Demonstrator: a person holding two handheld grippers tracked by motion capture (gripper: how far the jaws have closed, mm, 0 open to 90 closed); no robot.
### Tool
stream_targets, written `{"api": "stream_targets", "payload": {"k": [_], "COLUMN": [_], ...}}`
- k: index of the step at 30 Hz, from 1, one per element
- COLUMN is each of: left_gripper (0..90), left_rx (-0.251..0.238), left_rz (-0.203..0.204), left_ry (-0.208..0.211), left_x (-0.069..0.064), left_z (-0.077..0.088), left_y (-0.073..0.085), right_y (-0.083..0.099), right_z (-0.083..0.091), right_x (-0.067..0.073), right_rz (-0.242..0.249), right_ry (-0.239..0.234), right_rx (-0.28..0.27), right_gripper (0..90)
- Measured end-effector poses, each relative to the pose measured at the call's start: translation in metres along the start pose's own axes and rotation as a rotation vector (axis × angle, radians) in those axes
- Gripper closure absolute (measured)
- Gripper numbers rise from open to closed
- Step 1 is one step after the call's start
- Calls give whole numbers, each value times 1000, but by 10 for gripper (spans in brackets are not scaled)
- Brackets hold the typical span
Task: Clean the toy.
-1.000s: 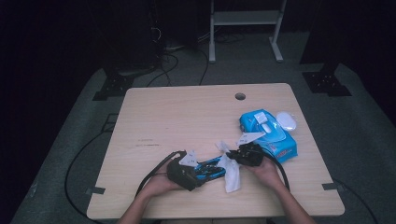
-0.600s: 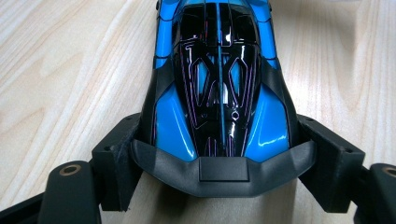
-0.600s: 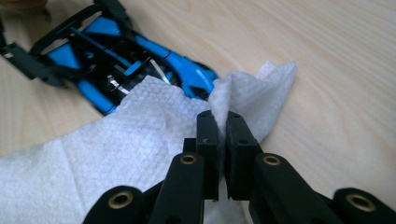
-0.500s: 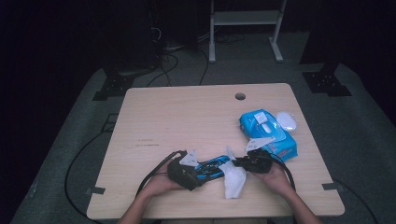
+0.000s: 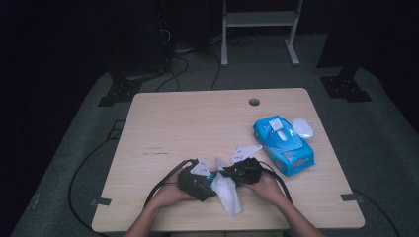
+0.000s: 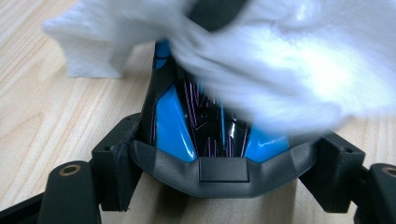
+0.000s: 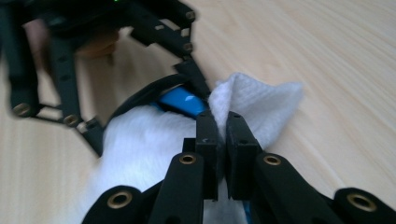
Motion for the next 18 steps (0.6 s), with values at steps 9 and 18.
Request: {"api": "stream_targets", "payload": {"k": [9, 18], "left_gripper": [236, 236], "left_rx": [1, -4], "left_rz": [5, 11], "left_ry": [0, 2], "left_x": [-1, -1], "left_z": [-1, -1], "left_y": [-1, -1], "right_y": [-14, -17], "right_z": [-28, -34], "right_x": [24, 21], "right_rz": [9, 2], "right_ry": [-131, -138], "right_rx": [-24, -5], "right_gripper": [849, 851]}}
Point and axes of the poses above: each handheld gripper's, and its own axes: z roughly backward along the jaws, y roughly out of its underside, x roughly to its left, the point moved 4 cm from there along -z, roughly forward along the jaws, and after that the axes turned 12 degrees about -y, right-handed, at the moved point
